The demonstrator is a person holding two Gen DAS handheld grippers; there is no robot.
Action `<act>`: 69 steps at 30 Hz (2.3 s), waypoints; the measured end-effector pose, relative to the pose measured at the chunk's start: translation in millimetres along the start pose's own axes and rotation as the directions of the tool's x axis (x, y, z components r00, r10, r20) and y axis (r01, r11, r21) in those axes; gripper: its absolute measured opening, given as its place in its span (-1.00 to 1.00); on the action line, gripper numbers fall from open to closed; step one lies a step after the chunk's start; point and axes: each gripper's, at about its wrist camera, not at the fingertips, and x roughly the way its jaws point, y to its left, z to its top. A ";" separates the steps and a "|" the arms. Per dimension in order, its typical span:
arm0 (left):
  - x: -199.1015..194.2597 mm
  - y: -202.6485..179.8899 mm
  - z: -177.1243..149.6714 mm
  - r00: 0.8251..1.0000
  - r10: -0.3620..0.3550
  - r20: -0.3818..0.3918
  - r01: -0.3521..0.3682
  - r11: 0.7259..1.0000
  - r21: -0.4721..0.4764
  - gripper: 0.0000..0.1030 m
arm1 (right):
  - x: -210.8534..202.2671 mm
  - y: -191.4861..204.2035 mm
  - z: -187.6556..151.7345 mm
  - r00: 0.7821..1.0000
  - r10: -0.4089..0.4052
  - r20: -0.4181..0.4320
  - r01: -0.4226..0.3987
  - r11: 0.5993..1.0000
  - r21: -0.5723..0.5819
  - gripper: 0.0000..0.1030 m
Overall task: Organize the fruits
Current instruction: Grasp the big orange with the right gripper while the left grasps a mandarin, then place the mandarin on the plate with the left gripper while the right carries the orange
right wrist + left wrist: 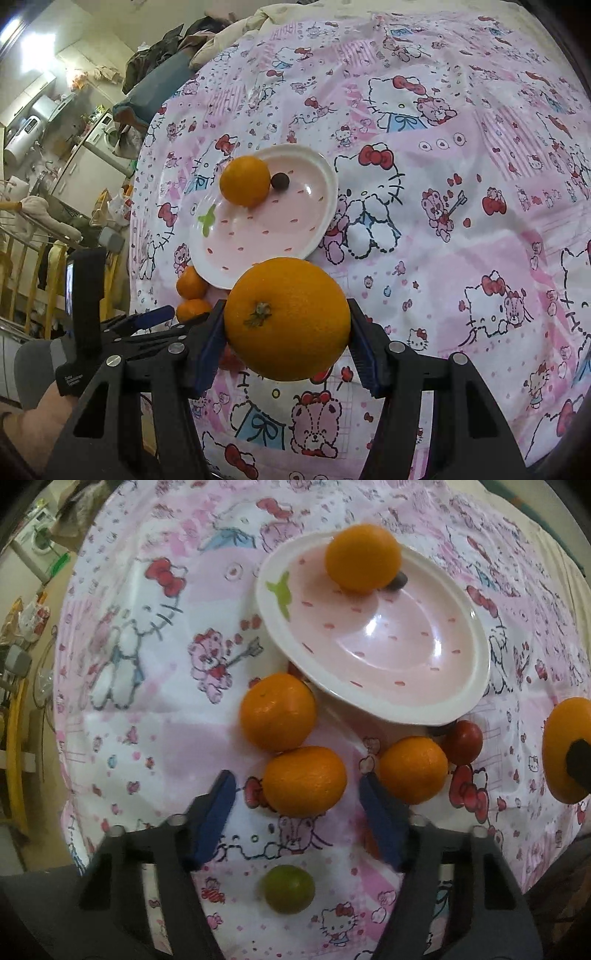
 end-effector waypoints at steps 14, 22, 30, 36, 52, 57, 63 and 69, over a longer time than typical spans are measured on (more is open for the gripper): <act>-12.5 8.8 -7.1 0.998 -0.059 0.006 0.059 0.998 -0.005 -0.25 | 3.2 4.8 0.9 1.000 0.006 -0.002 -0.006 1.000 -0.020 0.22; -33.9 24.2 -15.6 0.993 -0.058 0.103 0.058 0.998 0.004 -0.25 | 10.2 9.6 2.5 1.000 -0.010 -0.010 0.010 0.999 -0.040 0.22; -64.2 41.8 -19.6 0.973 -0.025 0.231 0.029 1.000 -0.010 -0.25 | 4.3 17.4 3.0 1.000 0.001 0.008 -0.001 0.998 -0.058 0.22; -77.2 47.1 -14.9 0.958 -0.019 0.288 0.031 0.999 -0.036 -0.25 | -1.4 15.9 4.5 1.000 0.009 0.020 -0.008 0.999 -0.052 0.22; -98.3 32.1 42.2 0.942 -0.034 0.333 0.018 0.999 0.050 -0.25 | -16.2 7.0 62.7 0.993 0.031 0.111 -0.022 0.997 -0.079 0.22; -87.1 26.2 59.0 0.944 -0.019 0.330 -0.006 0.997 0.076 -0.25 | -7.2 5.2 75.8 0.994 0.025 0.105 -0.015 0.996 -0.093 0.22; -67.8 20.8 73.1 0.944 -0.028 0.330 -0.005 0.995 0.100 -0.25 | 10.9 0.1 93.9 0.997 0.021 0.079 -0.013 0.995 -0.104 0.22; -45.9 15.9 84.4 0.950 -0.036 0.311 -0.005 0.992 0.128 -0.25 | 42.0 0.9 108.4 1.000 0.009 0.024 -0.005 0.991 -0.132 0.22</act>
